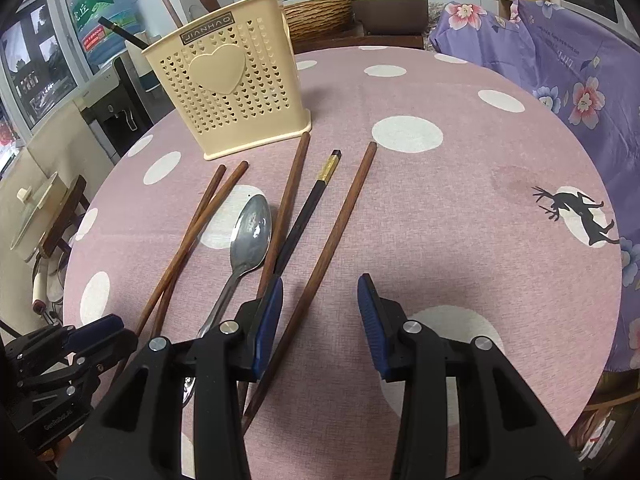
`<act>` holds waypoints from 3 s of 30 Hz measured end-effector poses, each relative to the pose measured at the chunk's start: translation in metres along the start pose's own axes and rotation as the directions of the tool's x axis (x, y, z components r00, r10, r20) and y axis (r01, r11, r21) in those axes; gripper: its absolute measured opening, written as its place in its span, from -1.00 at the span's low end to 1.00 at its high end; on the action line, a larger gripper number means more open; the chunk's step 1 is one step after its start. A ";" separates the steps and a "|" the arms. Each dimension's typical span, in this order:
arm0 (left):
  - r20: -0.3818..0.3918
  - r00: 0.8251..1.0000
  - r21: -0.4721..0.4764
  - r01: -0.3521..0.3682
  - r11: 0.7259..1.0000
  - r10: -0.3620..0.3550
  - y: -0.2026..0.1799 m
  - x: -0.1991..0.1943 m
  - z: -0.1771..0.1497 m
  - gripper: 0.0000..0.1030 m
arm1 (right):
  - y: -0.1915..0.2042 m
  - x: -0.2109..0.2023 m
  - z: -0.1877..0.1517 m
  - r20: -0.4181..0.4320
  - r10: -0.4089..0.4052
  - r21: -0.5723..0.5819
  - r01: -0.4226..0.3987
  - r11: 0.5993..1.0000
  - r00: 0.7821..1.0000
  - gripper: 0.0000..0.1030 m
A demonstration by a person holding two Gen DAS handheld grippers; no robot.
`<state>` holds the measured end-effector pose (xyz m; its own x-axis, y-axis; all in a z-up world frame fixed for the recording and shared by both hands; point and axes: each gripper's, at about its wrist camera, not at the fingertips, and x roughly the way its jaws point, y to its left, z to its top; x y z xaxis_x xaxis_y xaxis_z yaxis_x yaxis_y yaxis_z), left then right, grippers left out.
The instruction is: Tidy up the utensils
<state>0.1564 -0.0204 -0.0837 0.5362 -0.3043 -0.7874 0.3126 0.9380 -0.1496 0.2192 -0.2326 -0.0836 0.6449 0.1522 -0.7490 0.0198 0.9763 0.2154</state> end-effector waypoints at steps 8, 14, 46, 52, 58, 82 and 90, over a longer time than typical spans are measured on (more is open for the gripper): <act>-0.039 0.999 0.040 -0.013 0.999 0.015 -0.007 0.005 -0.010 -0.51 | 0.002 -0.002 -0.002 0.001 0.002 0.000 -0.002 1.000 1.000 -0.23; -0.016 0.998 0.051 -0.062 0.997 0.063 -0.008 0.009 -0.007 -0.83 | 0.002 -0.006 -0.002 0.011 0.003 0.000 -0.003 1.000 1.000 -0.23; 0.077 0.987 -0.155 -0.129 0.980 0.142 0.041 -0.017 -0.028 -0.39 | 0.004 -0.006 0.001 0.016 0.030 -0.029 -0.030 0.999 0.999 -0.23; 0.080 0.981 -0.121 -0.168 0.978 0.178 0.048 -0.018 -0.013 0.14 | 0.011 -0.002 0.026 0.031 0.057 -0.090 -0.054 0.994 0.998 -0.23; 0.086 0.988 -0.144 -0.114 0.983 0.127 0.070 -0.002 0.034 0.11 | 0.031 0.031 0.072 0.022 0.053 -0.166 -0.049 0.985 0.998 -0.31; -0.016 0.982 -0.056 -0.191 0.980 0.191 0.064 0.066 0.096 -0.38 | 0.035 0.099 0.102 -0.068 -0.098 -0.092 0.092 0.992 0.993 -0.65; -0.022 0.971 0.001 -0.240 0.971 0.240 0.054 0.077 0.107 -0.72 | 0.038 0.102 0.105 -0.065 -0.141 -0.099 0.134 0.986 0.988 -0.81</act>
<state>0.2980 -0.0110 -0.0883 0.5782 -0.0665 -0.8132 0.1759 0.9834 0.0447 0.3658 -0.1959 -0.0859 0.5843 0.0226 -0.8112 0.0304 0.9983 0.0497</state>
